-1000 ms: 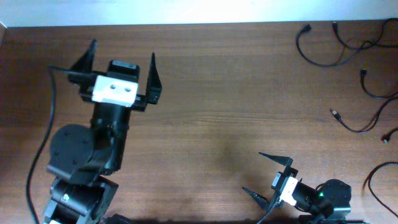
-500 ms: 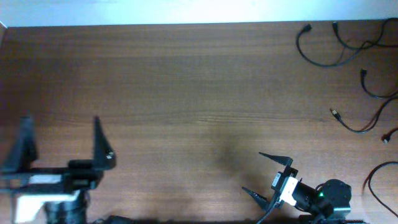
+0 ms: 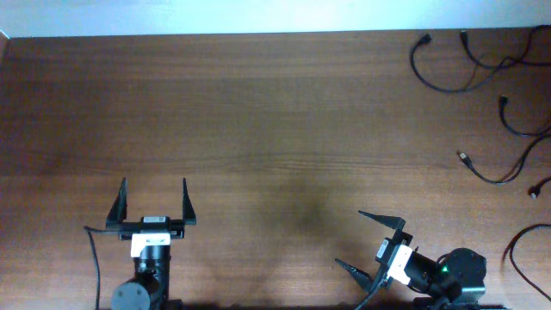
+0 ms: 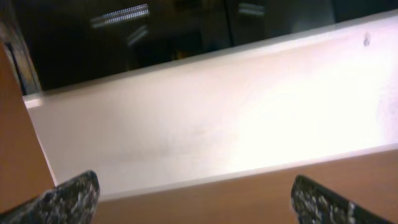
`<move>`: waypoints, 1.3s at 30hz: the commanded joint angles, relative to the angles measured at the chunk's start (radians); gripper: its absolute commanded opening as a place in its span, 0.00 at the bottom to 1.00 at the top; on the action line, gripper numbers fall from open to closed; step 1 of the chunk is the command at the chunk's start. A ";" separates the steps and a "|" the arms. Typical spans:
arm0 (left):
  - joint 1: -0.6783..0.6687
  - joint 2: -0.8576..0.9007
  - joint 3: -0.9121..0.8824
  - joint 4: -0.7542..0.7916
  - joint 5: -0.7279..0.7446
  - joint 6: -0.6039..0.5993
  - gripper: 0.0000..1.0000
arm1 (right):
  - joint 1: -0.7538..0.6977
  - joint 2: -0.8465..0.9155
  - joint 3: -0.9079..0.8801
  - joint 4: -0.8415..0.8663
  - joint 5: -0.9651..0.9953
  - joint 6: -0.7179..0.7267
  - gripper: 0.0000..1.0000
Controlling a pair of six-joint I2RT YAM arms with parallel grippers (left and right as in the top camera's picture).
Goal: Untangle cables
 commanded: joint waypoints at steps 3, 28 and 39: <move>0.011 -0.004 -0.002 -0.331 0.002 -0.005 0.99 | 0.004 -0.008 -0.006 -0.005 -0.009 0.001 0.99; -0.087 -0.004 -0.002 -0.414 -0.116 -0.128 0.99 | 0.004 -0.008 -0.006 -0.005 -0.009 0.001 0.99; -0.087 -0.004 -0.002 -0.413 -0.113 -0.128 0.99 | 0.005 -0.008 -0.006 -0.005 -0.009 0.001 0.99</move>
